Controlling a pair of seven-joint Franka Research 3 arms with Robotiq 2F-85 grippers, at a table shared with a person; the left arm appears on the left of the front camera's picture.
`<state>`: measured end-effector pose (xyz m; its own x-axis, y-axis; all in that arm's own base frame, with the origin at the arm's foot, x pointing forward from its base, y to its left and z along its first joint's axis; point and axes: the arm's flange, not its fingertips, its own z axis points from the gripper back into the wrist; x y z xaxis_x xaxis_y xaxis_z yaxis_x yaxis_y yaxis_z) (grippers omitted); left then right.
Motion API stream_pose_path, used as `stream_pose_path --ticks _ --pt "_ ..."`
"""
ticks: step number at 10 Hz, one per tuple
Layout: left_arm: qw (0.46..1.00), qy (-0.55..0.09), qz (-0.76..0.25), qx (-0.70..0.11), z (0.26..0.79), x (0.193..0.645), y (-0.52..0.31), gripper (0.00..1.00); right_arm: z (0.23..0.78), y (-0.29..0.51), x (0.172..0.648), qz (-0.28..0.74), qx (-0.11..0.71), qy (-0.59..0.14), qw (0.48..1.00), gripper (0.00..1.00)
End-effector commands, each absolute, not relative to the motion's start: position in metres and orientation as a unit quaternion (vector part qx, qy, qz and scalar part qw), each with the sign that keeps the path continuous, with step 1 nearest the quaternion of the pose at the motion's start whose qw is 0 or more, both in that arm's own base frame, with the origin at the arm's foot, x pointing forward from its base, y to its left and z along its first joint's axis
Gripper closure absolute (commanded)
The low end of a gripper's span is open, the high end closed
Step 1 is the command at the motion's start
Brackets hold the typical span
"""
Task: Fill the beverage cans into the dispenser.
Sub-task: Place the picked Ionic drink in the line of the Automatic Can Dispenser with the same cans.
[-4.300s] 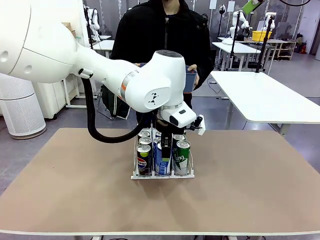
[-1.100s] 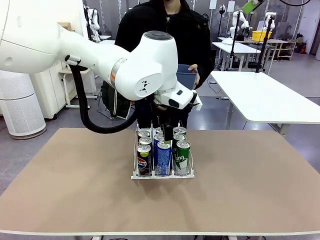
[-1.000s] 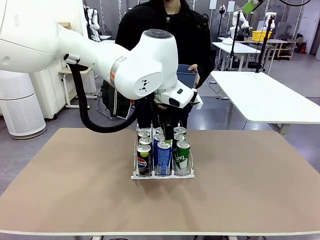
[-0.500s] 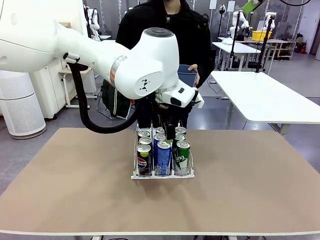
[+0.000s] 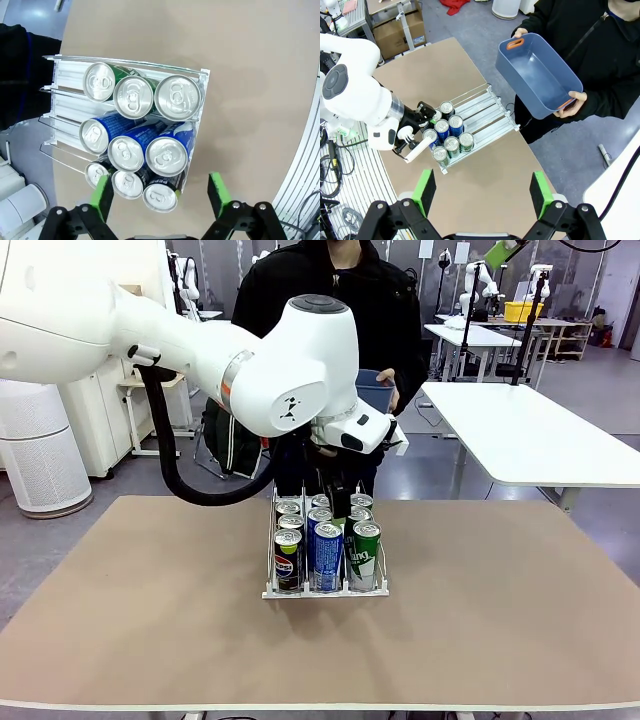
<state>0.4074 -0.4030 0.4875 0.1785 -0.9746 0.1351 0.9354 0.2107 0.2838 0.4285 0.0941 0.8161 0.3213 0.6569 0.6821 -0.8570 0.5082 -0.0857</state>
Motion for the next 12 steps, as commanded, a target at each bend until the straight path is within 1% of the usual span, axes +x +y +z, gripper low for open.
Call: stream_pose_path --ticks 1,3,6,7,8,10,11,12 --pt "0.751 -0.15 -0.64 0.06 0.53 0.393 -0.374 0.0 0.816 0.094 0.428 0.47 0.152 -0.34 0.8 0.0" --pt "0.753 -0.17 -0.636 0.024 0.572 0.383 -0.347 0.0 0.816 0.094 0.428 0.47 0.152 -0.34 0.8 0.0" --pt "0.759 -0.193 -0.622 -0.007 0.64 0.367 -0.28 0.0 0.816 0.094 0.428 0.47 0.152 -0.34 0.8 0.0" --pt "0.746 -0.191 -0.638 -0.006 0.661 0.37 -0.249 0.0 0.816 0.094 0.428 0.47 0.152 -0.34 0.8 0.0" --pt "0.728 -0.195 -0.657 -0.023 0.678 0.377 -0.219 0.0 0.816 0.094 0.428 0.47 0.152 -0.34 0.8 0.0" --pt "0.748 -0.264 -0.609 -0.024 0.721 0.374 -0.179 0.0 0.816 0.094 0.428 0.47 0.152 -0.34 0.8 0.0" --pt "0.749 -0.303 -0.587 -0.041 0.742 0.375 -0.163 0.0 0.816 0.094 0.428 0.47 0.152 -0.34 0.8 0.0" --pt "0.751 -0.325 -0.572 -0.049 0.761 0.373 -0.153 0.0 0.816 0.094 0.428 0.47 0.152 -0.34 0.8 0.0"
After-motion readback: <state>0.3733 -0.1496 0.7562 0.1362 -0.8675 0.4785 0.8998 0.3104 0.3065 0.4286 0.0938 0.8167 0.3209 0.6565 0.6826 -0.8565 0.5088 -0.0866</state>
